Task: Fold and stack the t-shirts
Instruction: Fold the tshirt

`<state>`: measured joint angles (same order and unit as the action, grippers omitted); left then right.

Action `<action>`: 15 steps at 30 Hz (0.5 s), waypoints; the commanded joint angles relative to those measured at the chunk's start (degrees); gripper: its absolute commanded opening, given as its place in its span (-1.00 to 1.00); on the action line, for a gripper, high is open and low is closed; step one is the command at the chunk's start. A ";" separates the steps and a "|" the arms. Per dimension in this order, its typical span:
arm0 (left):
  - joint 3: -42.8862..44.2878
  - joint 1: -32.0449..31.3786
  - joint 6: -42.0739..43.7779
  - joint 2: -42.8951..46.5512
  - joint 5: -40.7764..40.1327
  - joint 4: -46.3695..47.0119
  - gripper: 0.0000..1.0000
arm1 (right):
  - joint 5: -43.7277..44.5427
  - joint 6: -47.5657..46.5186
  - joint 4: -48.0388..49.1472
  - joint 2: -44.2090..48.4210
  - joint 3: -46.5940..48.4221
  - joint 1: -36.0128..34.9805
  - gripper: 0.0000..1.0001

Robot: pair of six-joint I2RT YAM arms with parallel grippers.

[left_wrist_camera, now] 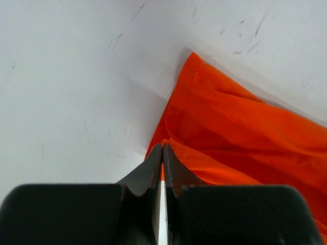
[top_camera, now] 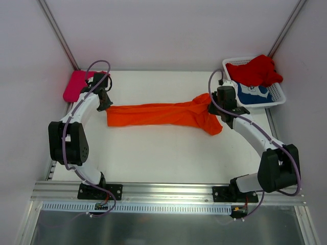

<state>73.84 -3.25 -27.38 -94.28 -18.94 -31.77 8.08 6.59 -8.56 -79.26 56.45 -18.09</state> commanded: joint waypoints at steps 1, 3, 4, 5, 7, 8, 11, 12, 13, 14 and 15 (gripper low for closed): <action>3.23 1.22 1.45 -1.78 0.30 1.36 -1.00 | 0.10 -0.62 3.02 -2.12 3.49 1.56 -0.99; 4.29 1.40 1.36 -3.36 0.92 1.45 -1.00 | 0.01 -0.61 3.55 -3.35 4.54 2.09 -1.00; 4.73 1.49 1.36 -3.89 0.92 1.53 -1.00 | -0.34 -0.61 3.46 -4.66 4.90 2.18 -0.99; 5.60 1.57 1.36 -4.50 1.01 1.62 -1.00 | -0.34 -0.61 3.63 -5.28 5.34 2.18 -0.99; 6.48 1.58 1.45 -6.09 1.19 1.71 -1.00 | -0.34 -0.61 3.72 -6.42 6.57 2.53 -0.99; 7.45 1.58 1.45 -6.70 1.19 1.71 -1.00 | -0.43 -0.79 3.90 -7.56 6.92 2.70 -0.99; 9.47 1.58 1.62 -8.90 1.36 1.80 -1.00 | -0.43 -0.96 4.16 -9.67 8.41 3.06 -0.99; 10.00 1.58 1.62 -9.95 1.45 1.80 -1.00 | -0.69 -0.96 4.25 -10.20 8.85 3.32 -0.99; 10.87 1.58 1.80 -10.48 1.54 1.80 -1.00 | -0.87 -0.96 4.25 -10.90 9.73 3.41 -1.00; 11.32 1.58 1.80 -11.09 1.45 1.80 -1.00 | -0.87 -0.96 4.42 -11.87 10.08 3.50 -0.99; 11.84 1.58 1.89 -12.15 1.54 1.80 -1.00 | -0.87 -0.96 4.34 -12.31 10.52 3.58 -0.99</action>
<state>82.41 -2.50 -26.76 -104.73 -16.97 -30.46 6.81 6.52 -6.48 -90.37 63.35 -15.42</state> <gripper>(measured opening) 0.007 0.052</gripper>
